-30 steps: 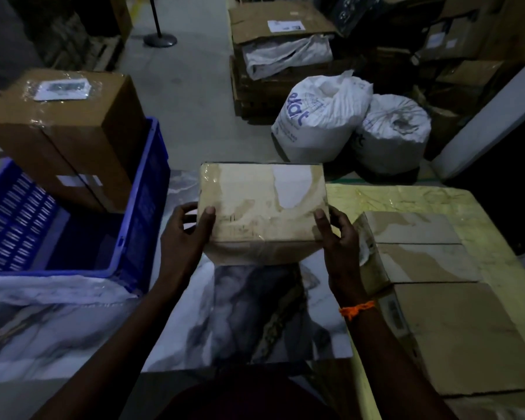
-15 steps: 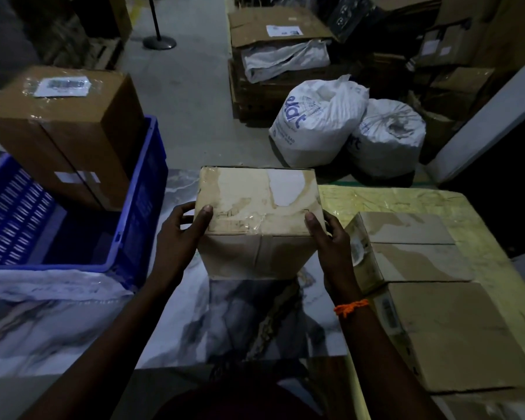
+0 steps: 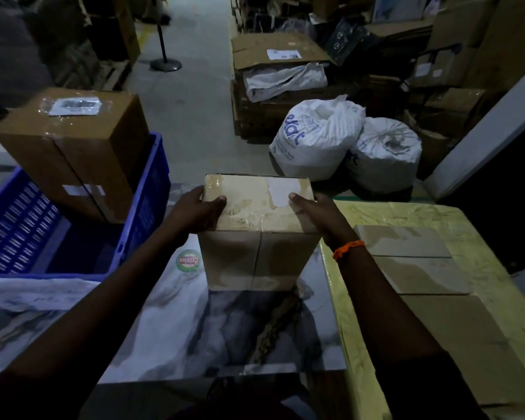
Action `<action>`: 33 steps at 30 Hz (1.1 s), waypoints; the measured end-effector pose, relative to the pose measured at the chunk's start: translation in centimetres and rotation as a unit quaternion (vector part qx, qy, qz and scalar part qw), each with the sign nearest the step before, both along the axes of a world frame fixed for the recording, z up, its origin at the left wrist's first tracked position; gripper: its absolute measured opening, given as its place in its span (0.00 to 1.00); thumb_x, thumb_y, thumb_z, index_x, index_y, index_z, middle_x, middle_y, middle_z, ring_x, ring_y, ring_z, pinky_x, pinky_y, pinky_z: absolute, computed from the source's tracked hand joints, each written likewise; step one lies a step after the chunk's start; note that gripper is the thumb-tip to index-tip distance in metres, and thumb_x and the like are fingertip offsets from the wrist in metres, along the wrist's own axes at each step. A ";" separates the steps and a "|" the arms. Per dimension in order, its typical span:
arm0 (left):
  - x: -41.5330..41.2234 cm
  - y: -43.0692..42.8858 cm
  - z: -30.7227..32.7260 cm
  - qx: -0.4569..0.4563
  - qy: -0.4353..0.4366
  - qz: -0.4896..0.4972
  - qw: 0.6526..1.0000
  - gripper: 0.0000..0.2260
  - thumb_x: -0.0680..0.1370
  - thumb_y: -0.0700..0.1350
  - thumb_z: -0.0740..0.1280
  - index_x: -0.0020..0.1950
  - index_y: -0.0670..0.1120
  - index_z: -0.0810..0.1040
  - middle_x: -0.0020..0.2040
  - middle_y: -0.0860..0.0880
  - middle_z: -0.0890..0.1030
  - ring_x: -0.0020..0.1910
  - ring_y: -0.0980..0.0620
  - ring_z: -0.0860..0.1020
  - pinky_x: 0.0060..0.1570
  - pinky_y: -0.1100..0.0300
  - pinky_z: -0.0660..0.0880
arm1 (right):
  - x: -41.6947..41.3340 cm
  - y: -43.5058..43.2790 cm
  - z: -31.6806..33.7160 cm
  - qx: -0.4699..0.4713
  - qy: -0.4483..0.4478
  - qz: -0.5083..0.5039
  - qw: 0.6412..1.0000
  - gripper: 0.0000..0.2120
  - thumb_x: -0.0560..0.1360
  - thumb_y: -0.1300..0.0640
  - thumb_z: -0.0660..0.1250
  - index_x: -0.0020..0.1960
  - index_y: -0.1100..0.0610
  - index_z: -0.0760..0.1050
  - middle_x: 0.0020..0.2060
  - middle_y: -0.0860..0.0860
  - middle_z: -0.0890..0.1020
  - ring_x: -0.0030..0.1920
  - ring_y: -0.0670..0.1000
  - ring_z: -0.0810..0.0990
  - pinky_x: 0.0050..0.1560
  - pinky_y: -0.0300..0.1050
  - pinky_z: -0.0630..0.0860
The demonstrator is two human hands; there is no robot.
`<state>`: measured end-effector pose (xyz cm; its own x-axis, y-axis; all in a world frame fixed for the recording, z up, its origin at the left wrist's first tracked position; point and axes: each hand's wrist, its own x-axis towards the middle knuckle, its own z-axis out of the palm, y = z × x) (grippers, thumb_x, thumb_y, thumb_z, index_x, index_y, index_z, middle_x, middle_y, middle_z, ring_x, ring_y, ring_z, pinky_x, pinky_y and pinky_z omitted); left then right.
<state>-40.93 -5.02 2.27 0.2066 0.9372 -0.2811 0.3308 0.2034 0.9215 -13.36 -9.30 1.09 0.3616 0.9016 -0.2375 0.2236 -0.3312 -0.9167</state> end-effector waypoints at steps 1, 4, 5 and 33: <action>0.1 -0.1 0.0 0.009 -0.003 0.000 1.000 0.22 0.82 0.48 0.68 0.75 0.46 0.70 0.62 0.45 0.80 0.48 0.55 0.80 0.41 0.62 0.78 | -0.2 0.3 0.1 -0.007 -0.013 -0.008 1.000 0.18 0.75 0.41 0.75 0.56 0.54 0.84 0.46 0.47 0.87 0.47 0.47 0.86 0.54 0.46 0.82; -0.3 -0.3 -0.3 0.040 -0.022 0.006 0.999 0.25 0.79 0.43 0.72 0.76 0.47 0.71 0.64 0.45 0.79 0.56 0.50 0.81 0.50 0.52 0.82 | -0.5 0.3 0.0 -0.001 -0.031 -0.049 0.998 0.37 0.64 0.27 0.73 0.60 0.54 0.83 0.53 0.49 0.86 0.53 0.51 0.85 0.60 0.53 0.81; -0.5 -0.3 -0.3 0.051 -0.028 0.010 0.998 0.26 0.77 0.41 0.74 0.75 0.48 0.72 0.66 0.45 0.79 0.60 0.47 0.80 0.55 0.48 0.82 | -0.4 0.0 0.0 0.012 -0.031 -0.062 0.998 0.39 0.63 0.26 0.72 0.62 0.54 0.82 0.55 0.50 0.86 0.54 0.51 0.84 0.60 0.53 0.81; -4.0 -14.9 -11.3 -0.041 -0.096 0.076 0.992 0.31 0.66 0.65 0.79 0.63 0.51 0.82 0.60 0.53 0.85 0.57 0.54 0.84 0.61 0.46 0.80 | -2.8 -15.6 -10.9 0.032 0.078 -0.123 0.989 0.17 0.75 0.46 0.75 0.60 0.53 0.82 0.54 0.49 0.87 0.57 0.49 0.85 0.60 0.50 0.81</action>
